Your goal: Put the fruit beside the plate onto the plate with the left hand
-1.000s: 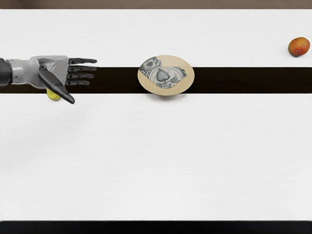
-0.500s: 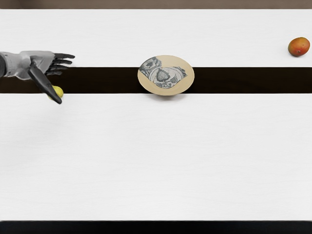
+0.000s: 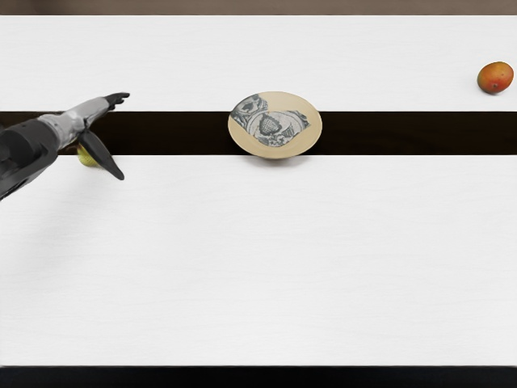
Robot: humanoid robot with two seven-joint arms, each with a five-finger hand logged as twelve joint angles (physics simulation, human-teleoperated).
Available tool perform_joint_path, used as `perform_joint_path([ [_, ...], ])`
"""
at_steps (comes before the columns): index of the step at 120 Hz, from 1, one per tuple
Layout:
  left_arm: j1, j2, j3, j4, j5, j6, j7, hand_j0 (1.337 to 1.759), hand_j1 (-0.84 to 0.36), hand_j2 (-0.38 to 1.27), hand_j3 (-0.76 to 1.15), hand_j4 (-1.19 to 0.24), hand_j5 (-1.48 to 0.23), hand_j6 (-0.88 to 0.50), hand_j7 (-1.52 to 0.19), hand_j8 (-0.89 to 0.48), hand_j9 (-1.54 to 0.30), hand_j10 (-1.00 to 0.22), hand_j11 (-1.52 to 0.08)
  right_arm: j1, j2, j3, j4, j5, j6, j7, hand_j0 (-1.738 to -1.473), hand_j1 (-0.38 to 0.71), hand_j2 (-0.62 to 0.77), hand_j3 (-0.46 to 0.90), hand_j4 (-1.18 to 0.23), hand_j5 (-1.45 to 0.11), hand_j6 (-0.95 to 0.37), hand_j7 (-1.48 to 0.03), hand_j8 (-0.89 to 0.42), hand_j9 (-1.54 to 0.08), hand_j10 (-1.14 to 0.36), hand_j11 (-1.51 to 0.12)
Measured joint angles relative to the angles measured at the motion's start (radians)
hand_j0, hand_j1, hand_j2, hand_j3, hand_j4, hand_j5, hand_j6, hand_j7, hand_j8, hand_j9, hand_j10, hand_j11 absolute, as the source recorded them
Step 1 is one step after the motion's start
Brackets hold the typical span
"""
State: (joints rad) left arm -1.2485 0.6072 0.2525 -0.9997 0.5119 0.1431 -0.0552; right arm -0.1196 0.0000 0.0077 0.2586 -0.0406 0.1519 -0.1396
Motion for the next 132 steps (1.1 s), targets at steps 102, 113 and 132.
perform_joint_path([
  [102,0.013,-0.14,0.194,0.217,-0.045,0.108,0.056,1.658,-0.01,0.06,0.0,-0.3,-0.39,-0.3,-0.39,-0.3,-0.39,-0.3,-0.39,0.0,0.0,0.0,0.0,0.0,0.0,0.0,-1.658,-0.33,0.0,0.0,-0.02,-0.02,-0.02,-0.02,-0.02,-0.02,-0.02,-0.02],
  [113,0.017,-0.15,0.198,0.222,-0.047,0.106,0.057,1.658,-0.05,0.07,0.0,-0.34,-0.44,-0.34,-0.44,-0.34,-0.44,-0.34,-0.44,0.0,0.0,0.0,0.0,0.0,0.0,0.0,-1.658,-0.33,0.0,0.0,-0.02,-0.02,-0.02,-0.02,-0.02,-0.02,-0.02,-0.02],
  [132,0.024,-0.149,0.201,0.224,-0.047,0.105,0.07,1.658,-0.12,0.08,0.0,-0.4,-0.51,-0.4,-0.51,-0.4,-0.51,-0.4,-0.51,0.0,0.0,0.0,0.0,0.0,0.0,0.0,-1.658,-0.33,0.0,0.0,-0.02,-0.02,-0.02,-0.02,-0.02,-0.02,-0.02,-0.02],
])
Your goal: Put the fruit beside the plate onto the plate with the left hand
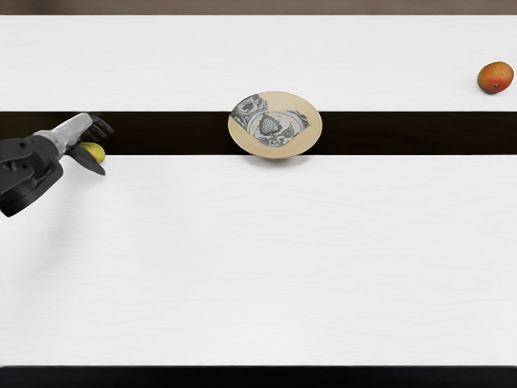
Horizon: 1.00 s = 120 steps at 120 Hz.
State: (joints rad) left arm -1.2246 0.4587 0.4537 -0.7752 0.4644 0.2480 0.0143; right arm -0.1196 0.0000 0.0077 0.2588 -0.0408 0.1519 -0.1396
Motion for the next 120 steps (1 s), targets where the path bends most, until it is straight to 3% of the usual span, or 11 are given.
perform_joint_path([
  [47,0.013,0.001,0.002,0.002,-0.004,-0.003,0.014,1.657,-0.29,0.13,0.03,-0.54,-0.69,-0.55,-0.69,-0.48,-0.7,-0.54,-0.7,0.0,0.0,0.0,0.0,0.0,0.0,0.0,-1.658,-0.33,0.0,0.0,-0.02,-0.02,-0.02,-0.02,-0.02,-0.02,-0.02,-0.02],
  [69,0.008,0.005,0.002,0.001,-0.013,-0.006,0.015,1.658,-0.31,0.24,-0.04,-0.6,-0.78,-0.56,-0.78,-0.47,-0.79,-0.6,-0.79,0.0,0.0,0.0,0.0,0.0,0.0,0.0,-1.658,-0.33,0.0,0.0,-0.02,-0.02,-0.02,-0.02,-0.02,-0.02,-0.02,-0.02],
  [109,-0.052,-0.005,-0.012,-0.004,-0.05,-0.07,0.014,1.654,-0.28,0.16,-0.01,-0.65,-0.87,-0.54,-0.86,-0.44,-0.86,-0.63,-0.87,0.0,0.0,0.0,0.0,0.0,0.0,0.0,-1.658,-0.33,0.0,0.0,-0.02,-0.02,-0.02,-0.02,-0.02,-0.02,-0.02,-0.02],
  [120,-0.07,-0.023,-0.025,-0.005,-0.064,-0.092,0.014,1.654,-0.29,0.23,0.0,-0.66,-0.88,-0.53,-0.87,-0.44,-0.87,-0.62,-0.88,0.0,0.0,0.0,0.0,0.0,0.0,0.0,-1.658,-0.33,0.0,0.0,-0.02,-0.02,-0.02,-0.02,-0.02,-0.02,-0.02,-0.02],
])
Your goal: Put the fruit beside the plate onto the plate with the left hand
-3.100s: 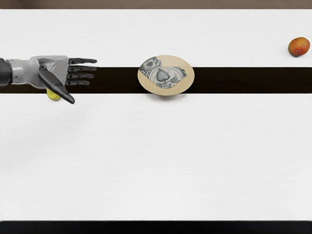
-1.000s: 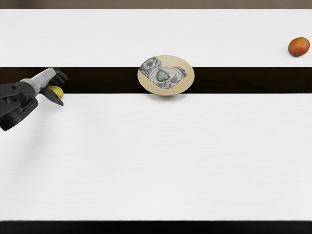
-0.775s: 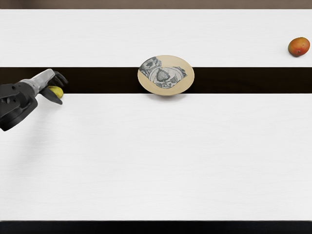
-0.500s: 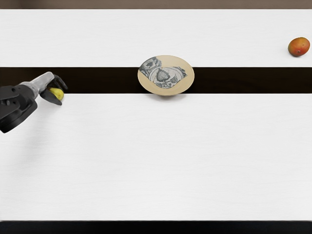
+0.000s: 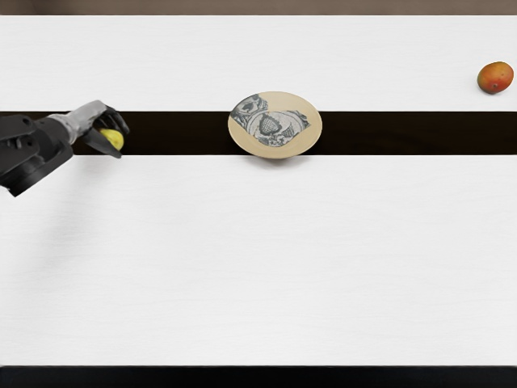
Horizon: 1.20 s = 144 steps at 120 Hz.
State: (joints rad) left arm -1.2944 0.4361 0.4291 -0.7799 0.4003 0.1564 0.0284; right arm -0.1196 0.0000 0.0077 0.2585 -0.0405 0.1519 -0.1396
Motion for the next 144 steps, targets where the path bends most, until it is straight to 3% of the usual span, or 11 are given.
perform_joint_path([
  [25,-0.056,-0.05,-0.021,0.004,-0.045,-0.04,-0.001,1.656,-0.32,0.39,0.0,-0.66,-0.9,-0.52,-0.89,-0.44,-0.88,-0.63,-0.89,0.0,0.0,0.0,0.0,0.0,0.0,0.0,-1.658,-0.33,0.0,0.0,-0.02,-0.02,-0.02,-0.02,-0.02,-0.02,-0.02,-0.02],
  [62,-0.104,-0.139,-0.091,0.022,-0.068,-0.059,-0.001,1.657,-0.33,0.45,0.0,-0.66,-0.91,-0.54,-0.9,-0.46,-0.89,-0.63,-0.89,0.0,0.0,0.0,0.0,0.0,0.0,0.0,-1.658,-0.33,0.0,0.0,-0.02,-0.02,-0.02,-0.02,-0.02,-0.02,-0.02,-0.02],
  [77,-0.107,-0.179,-0.137,0.049,-0.069,-0.06,-0.001,1.657,-0.33,0.39,0.0,-0.66,-0.91,-0.54,-0.9,-0.46,-0.89,-0.61,-0.89,0.0,0.0,0.0,0.0,0.0,0.0,0.0,-1.658,-0.33,0.0,0.0,-0.02,-0.02,-0.02,-0.02,-0.02,-0.02,-0.02,-0.02],
  [88,-0.112,-0.232,-0.156,0.077,-0.07,-0.062,-0.002,1.657,-0.35,0.47,0.0,-0.66,-0.92,-0.53,-0.91,-0.44,-0.89,-0.62,-0.89,0.0,0.0,0.0,0.0,0.0,0.0,0.0,-1.658,-0.33,0.0,0.0,-0.02,-0.02,-0.02,-0.02,-0.02,-0.02,-0.02,-0.02],
  [110,-0.111,-0.301,-0.184,0.114,-0.07,-0.061,-0.002,1.656,-0.33,0.34,0.0,-0.66,-0.91,-0.53,-0.91,-0.43,-0.89,-0.6,-0.89,0.0,0.0,0.0,0.0,0.0,0.0,0.0,-1.658,-0.33,0.0,0.0,-0.02,-0.02,-0.02,-0.02,-0.02,-0.02,-0.02,-0.02],
  [144,-0.095,-0.373,-0.228,0.132,-0.077,-0.094,-0.004,1.656,-0.32,0.33,0.0,-0.66,-0.92,-0.52,-0.92,-0.43,-0.9,-0.6,-0.9,0.0,0.0,0.0,0.0,0.0,0.0,0.0,-1.658,-0.33,0.0,0.0,-0.02,-0.02,-0.02,-0.02,-0.02,-0.02,-0.02,-0.02],
])
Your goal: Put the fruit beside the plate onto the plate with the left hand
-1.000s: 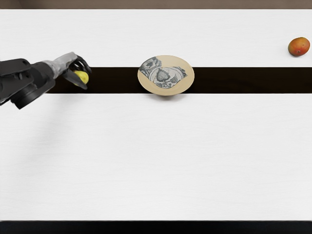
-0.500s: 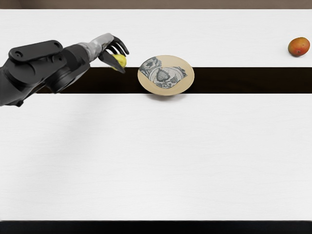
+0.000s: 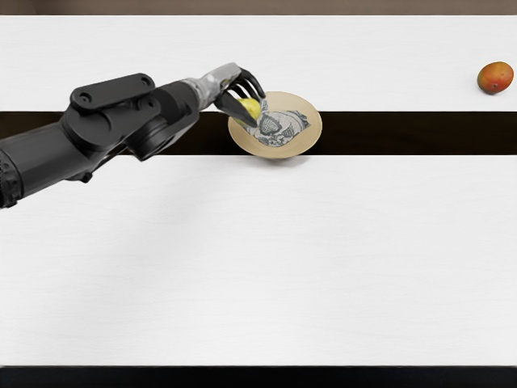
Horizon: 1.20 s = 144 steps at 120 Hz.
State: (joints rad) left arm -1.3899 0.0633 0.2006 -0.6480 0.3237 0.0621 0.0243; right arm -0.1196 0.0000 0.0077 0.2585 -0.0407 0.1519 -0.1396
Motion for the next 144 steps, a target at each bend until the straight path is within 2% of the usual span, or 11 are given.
perform_joint_path([
  [35,0.044,-0.009,-0.007,0.009,-0.005,-0.025,-0.01,1.656,-0.31,0.3,0.0,-0.67,-0.91,-0.53,-0.91,-0.43,-0.89,-0.6,-0.9,0.0,0.0,0.0,0.0,0.0,0.0,0.0,-1.658,-0.33,0.0,0.0,-0.02,-0.02,-0.02,-0.02,-0.02,-0.02,-0.02,-0.02],
  [73,0.06,-0.061,0.017,0.107,-0.003,-0.016,-0.012,1.656,-0.31,0.28,0.0,-0.67,-0.91,-0.53,-0.91,-0.43,-0.89,-0.6,-0.9,0.0,0.0,0.0,0.0,0.0,0.0,0.0,-1.658,-0.33,0.0,0.0,-0.02,-0.02,-0.02,-0.02,-0.02,-0.02,-0.02,-0.02],
  [89,0.058,-0.063,0.021,0.122,-0.002,-0.013,-0.011,1.656,-0.29,0.24,0.0,-0.62,-0.83,-0.53,-0.84,-0.45,-0.82,-0.58,-0.83,0.0,0.0,0.0,0.0,0.0,0.0,0.0,-1.658,-0.33,0.0,0.0,-0.02,-0.02,-0.02,-0.02,-0.02,-0.02,-0.02,-0.02],
  [100,0.058,-0.063,0.021,0.125,-0.002,-0.012,-0.011,1.657,-0.21,0.18,0.0,-0.52,-0.69,-0.46,-0.69,-0.41,-0.68,-0.49,-0.68,0.0,0.0,0.0,0.0,0.0,0.0,0.0,-1.658,-0.33,0.0,0.0,-0.02,-0.02,-0.02,-0.02,-0.02,-0.02,-0.02,-0.02],
  [127,0.046,-0.06,0.013,0.125,-0.008,-0.016,-0.01,1.658,0.09,0.07,0.0,-0.24,-0.31,-0.22,-0.31,-0.2,-0.31,-0.23,-0.31,0.0,0.0,0.0,0.0,0.0,0.0,0.0,-1.658,-0.33,0.0,0.0,-0.02,-0.02,-0.02,-0.02,-0.02,-0.02,-0.02,-0.02],
  [144,0.025,-0.029,-0.019,0.123,-0.018,-0.02,-0.005,1.658,0.21,0.04,0.0,-0.12,-0.16,-0.11,-0.16,-0.1,-0.16,-0.12,-0.16,0.0,0.0,0.0,0.0,0.0,0.0,0.0,-1.658,-0.33,0.0,0.0,-0.02,-0.02,-0.02,-0.02,-0.02,-0.02,-0.02,-0.02],
])
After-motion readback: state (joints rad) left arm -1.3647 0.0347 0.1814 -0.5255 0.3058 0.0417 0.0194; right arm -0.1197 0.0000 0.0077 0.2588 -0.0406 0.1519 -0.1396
